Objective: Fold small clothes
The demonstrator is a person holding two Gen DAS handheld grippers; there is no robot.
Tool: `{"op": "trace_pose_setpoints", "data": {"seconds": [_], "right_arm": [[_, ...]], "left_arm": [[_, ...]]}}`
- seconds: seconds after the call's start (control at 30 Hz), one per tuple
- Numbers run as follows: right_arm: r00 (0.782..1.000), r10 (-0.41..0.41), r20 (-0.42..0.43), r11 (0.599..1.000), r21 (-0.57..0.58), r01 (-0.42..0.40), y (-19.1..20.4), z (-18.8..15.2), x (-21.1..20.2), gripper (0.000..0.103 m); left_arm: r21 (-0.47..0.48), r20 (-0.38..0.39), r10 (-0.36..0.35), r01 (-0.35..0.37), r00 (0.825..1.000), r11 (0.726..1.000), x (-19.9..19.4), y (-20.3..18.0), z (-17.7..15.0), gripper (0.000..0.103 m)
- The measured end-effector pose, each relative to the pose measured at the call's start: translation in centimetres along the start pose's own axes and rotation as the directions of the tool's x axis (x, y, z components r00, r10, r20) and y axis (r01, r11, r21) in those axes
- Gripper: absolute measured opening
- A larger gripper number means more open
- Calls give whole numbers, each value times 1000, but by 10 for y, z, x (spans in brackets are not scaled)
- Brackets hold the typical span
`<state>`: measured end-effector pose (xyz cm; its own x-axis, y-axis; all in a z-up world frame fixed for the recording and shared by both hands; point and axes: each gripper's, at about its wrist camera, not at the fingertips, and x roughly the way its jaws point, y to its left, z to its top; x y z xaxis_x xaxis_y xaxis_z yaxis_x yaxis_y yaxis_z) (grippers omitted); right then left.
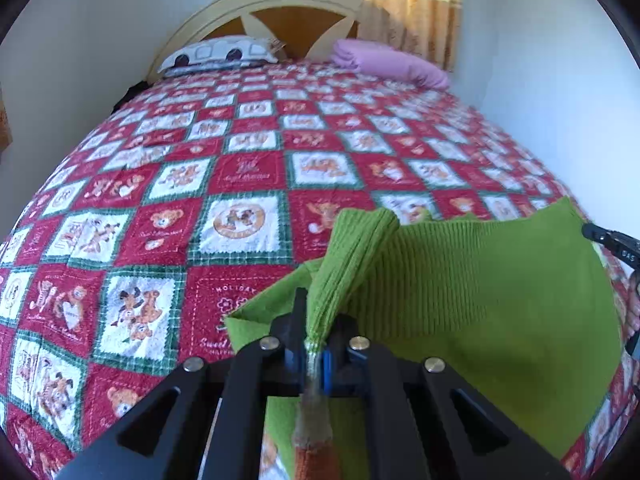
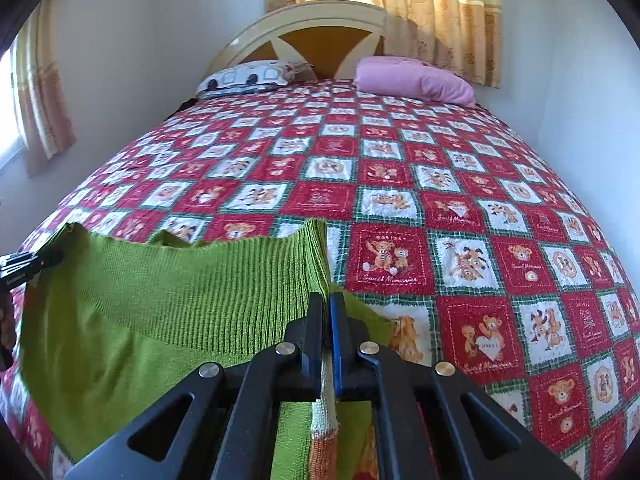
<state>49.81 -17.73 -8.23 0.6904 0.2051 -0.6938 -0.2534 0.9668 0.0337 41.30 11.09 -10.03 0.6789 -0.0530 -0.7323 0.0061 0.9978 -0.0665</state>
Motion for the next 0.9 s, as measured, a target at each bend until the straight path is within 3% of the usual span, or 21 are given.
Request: {"op": "trace_pose_setpoints", "data": {"seconds": [0.1, 0.2, 0.27, 0.3, 0.33, 0.4, 0.43, 0.6, 0.7, 0.8, 0.87, 0.9], "right_arm": [[998, -35, -47, 999, 9, 35, -1, -2, 26, 2], [989, -66, -129, 997, 23, 69, -5, -11, 53, 3], [988, -69, -140, 997, 20, 73, -7, -13, 51, 11], [988, -89, -125, 996, 16, 92, -8, -14, 43, 19], [989, -105, -102, 994, 12, 107, -9, -15, 34, 25], [994, -102, -39, 995, 20, 103, -11, -18, 8, 46], [996, -86, -12, 996, 28, 86, -10, -21, -8, 48], [995, 93, 28, 996, -19, -92, 14, -49, -66, 48], [984, 176, -27, 982, -64, -177, 34, -73, -74, 48], [986, 152, -73, 986, -54, -156, 36, -99, -62, 48], [981, 108, -159, 992, -48, -117, 33, -120, -41, 48], [982, 102, -161, 992, -57, -112, 34, -125, -39, 48]], "left_arm": [[3, -61, 27, -27, 998, 1000, 28, 0, -7, 8], [-4, -53, 83, -83, 995, 997, 31, 1, -13, 25], [-8, -19, 147, -147, 989, 989, 16, 2, -14, 60], [-19, -2, 164, -164, 987, 986, 6, 5, -16, 63], [-30, 11, 162, -161, 987, 986, -2, 7, -17, 64], [-52, 38, 121, -119, 992, 992, -25, 13, -26, 65], [-56, 42, 122, -120, 992, 991, -30, 13, -30, 66], [-41, 48, 71, -69, 996, 997, -57, -4, -69, 74], [-41, 5, 58, -58, 998, 997, -52, -13, -86, 74], [-48, -54, 90, -93, 994, 995, -38, -12, -101, 76], [-102, -48, 73, -77, 996, 992, -36, -2, -104, 86], [-122, -54, 68, -74, 996, 990, -36, 2, -105, 87]]}}
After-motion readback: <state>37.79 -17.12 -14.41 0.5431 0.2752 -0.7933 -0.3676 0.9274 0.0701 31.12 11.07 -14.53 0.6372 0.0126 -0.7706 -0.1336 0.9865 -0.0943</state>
